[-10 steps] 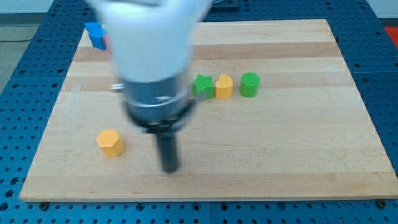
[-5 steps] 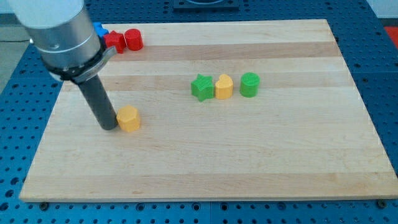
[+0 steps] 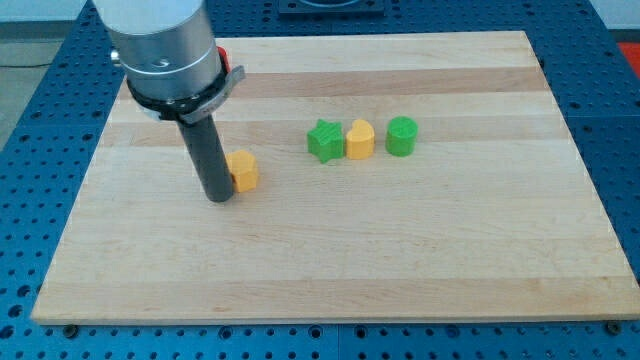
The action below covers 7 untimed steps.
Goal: Place the yellow hexagon to the left of the green star
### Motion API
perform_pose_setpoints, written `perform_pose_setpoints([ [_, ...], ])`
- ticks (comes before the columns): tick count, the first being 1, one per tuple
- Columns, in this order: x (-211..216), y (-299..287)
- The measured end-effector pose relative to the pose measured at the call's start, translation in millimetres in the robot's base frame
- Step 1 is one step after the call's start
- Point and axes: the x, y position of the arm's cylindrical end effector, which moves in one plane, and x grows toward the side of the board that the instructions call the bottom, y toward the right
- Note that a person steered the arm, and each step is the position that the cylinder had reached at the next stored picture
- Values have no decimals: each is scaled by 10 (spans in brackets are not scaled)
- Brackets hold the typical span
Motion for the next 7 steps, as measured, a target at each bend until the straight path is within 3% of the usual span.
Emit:
perform_pose_setpoints([
  [7, -444, 90],
])
